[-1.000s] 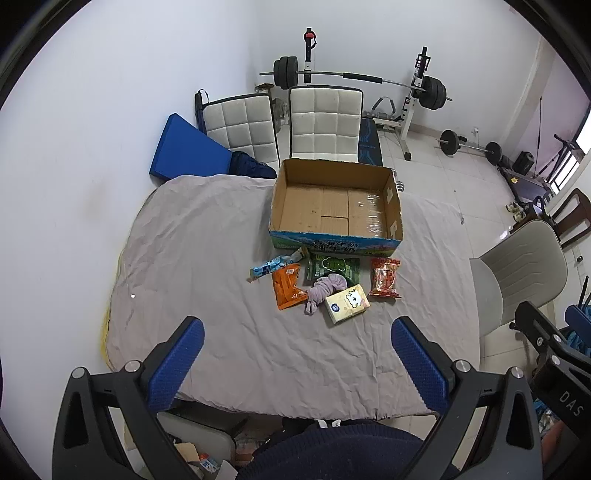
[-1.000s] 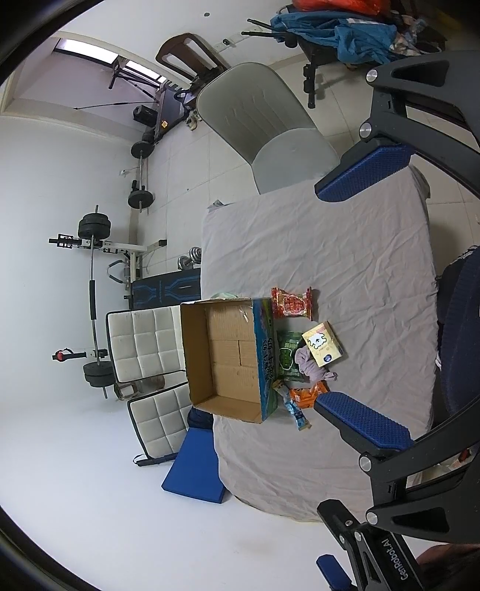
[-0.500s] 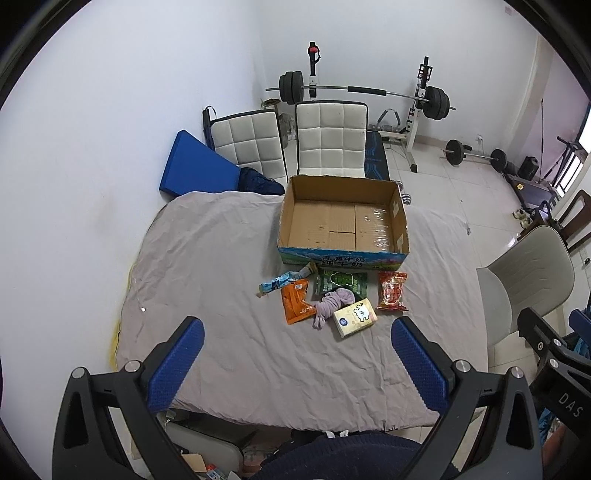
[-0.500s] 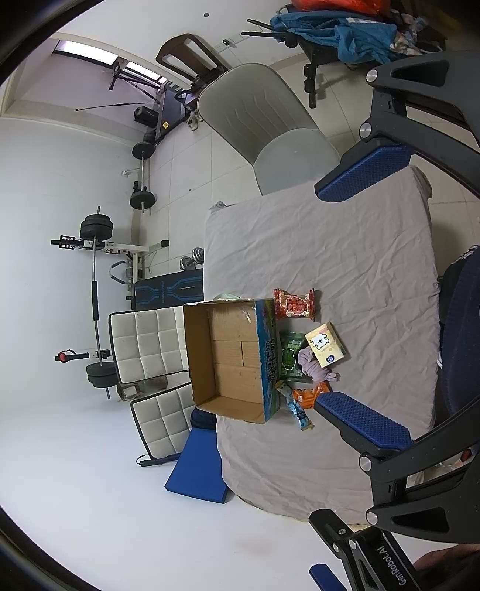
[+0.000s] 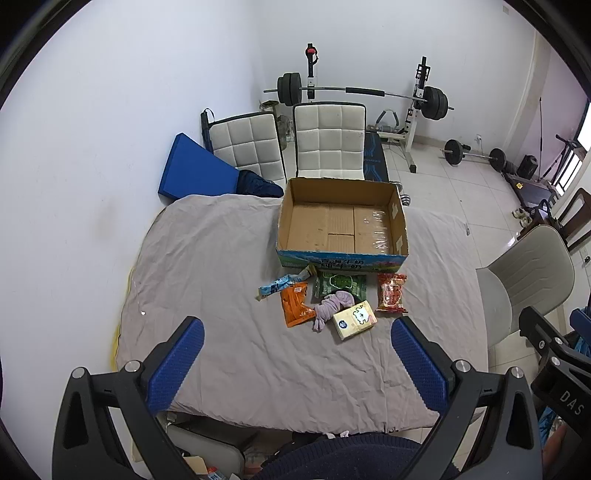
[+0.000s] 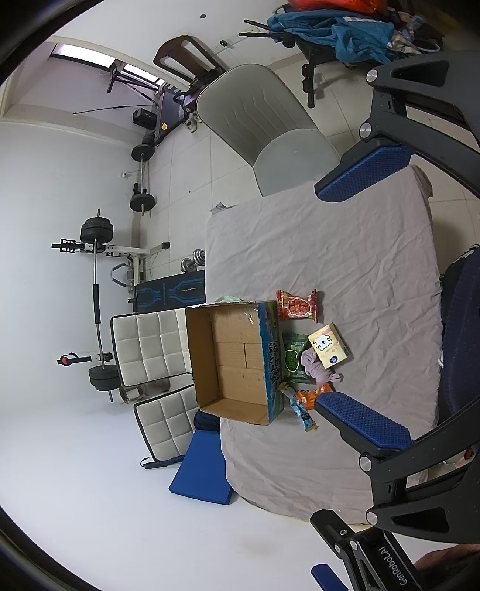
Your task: Organize soft objects
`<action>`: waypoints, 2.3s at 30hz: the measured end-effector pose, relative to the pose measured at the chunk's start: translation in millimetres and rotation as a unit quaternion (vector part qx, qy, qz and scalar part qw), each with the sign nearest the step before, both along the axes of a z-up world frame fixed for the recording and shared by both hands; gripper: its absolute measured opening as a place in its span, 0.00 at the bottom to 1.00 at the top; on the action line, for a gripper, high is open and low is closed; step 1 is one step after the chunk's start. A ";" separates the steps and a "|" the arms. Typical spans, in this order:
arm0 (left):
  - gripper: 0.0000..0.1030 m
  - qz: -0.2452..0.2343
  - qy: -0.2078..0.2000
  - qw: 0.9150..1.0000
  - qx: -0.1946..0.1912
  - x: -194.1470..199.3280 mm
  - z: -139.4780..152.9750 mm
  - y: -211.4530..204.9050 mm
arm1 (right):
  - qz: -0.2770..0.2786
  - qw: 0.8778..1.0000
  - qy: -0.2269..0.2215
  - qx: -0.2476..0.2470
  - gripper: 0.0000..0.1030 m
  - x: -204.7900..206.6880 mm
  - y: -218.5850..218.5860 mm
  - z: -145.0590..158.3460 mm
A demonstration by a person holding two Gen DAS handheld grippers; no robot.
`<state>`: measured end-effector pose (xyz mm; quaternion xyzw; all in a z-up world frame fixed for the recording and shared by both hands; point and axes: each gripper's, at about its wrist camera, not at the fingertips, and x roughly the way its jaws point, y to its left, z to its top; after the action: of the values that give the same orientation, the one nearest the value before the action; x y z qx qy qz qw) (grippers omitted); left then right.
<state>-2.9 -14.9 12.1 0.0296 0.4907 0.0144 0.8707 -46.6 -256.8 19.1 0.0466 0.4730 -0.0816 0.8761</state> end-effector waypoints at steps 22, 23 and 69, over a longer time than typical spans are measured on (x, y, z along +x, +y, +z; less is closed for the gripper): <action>1.00 -0.001 -0.004 1.000 0.013 24.6 -12.7 -1.3 | -0.002 1.000 0.007 0.012 1.00 19.7 -5.7 -12.3; 1.00 0.005 -0.004 1.000 0.018 33.3 -17.9 0.9 | -0.004 1.000 0.010 0.017 1.00 25.2 -8.4 -17.2; 0.95 -0.353 0.275 0.890 0.089 179.5 -399.4 -144.1 | 0.053 0.920 0.375 0.098 0.55 198.2 -111.1 -525.8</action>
<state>176.7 -159.0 -387.3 0.2809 0.6645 -0.2589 0.6423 151.6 -368.0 -506.7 0.0734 0.7746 0.0001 0.6282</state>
